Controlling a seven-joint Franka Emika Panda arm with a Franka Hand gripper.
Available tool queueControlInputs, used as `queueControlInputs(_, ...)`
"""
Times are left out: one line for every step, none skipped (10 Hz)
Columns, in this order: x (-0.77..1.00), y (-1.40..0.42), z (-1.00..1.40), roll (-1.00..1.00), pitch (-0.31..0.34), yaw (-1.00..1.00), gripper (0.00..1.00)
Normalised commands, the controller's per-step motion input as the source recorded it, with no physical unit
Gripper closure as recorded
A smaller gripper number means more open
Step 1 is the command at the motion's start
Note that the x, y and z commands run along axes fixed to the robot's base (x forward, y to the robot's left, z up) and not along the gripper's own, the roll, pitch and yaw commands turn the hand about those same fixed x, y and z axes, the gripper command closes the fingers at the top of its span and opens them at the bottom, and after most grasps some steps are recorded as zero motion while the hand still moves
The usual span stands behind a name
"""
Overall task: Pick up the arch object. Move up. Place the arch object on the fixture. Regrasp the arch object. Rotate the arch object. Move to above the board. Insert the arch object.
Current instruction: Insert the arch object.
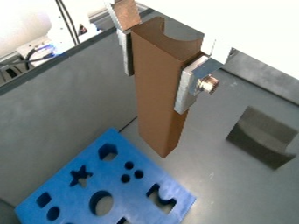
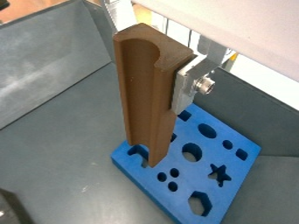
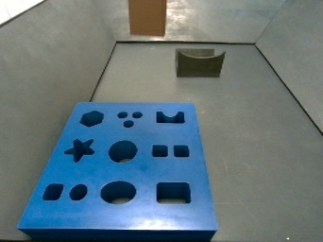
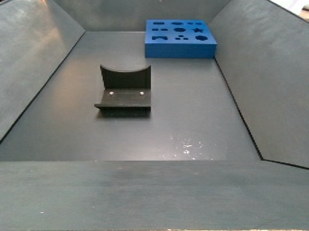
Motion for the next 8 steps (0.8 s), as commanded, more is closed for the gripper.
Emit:
queueControlInputs(0.44, -0.34, -0.33, 0.17, 0.0, 0.02, 1.0)
queueControlInputs(0.55, -0.33, -0.21, 0.19, 0.0, 0.06, 1.0)
queueControlInputs(0.51, -0.28, -0.15, 0.2, 0.0, 0.0, 1.0)
queueControlInputs(0.65, -0.19, -0.14, 0.18, 0.0, 0.0, 1.0)
queueControlInputs(0.65, -0.11, -0.23, 0.17, 0.0, 0.03, 1.0)
queueControlInputs(0.44, -0.05, -0.33, 0.18, 0.0, 0.06, 1.0)
queueControlInputs(0.24, 0.0, -0.33, 0.17, 0.0, 0.07, 1.0)
queueControlInputs(0.18, 0.0, -0.36, 0.16, 0.0, 0.05, 1.0)
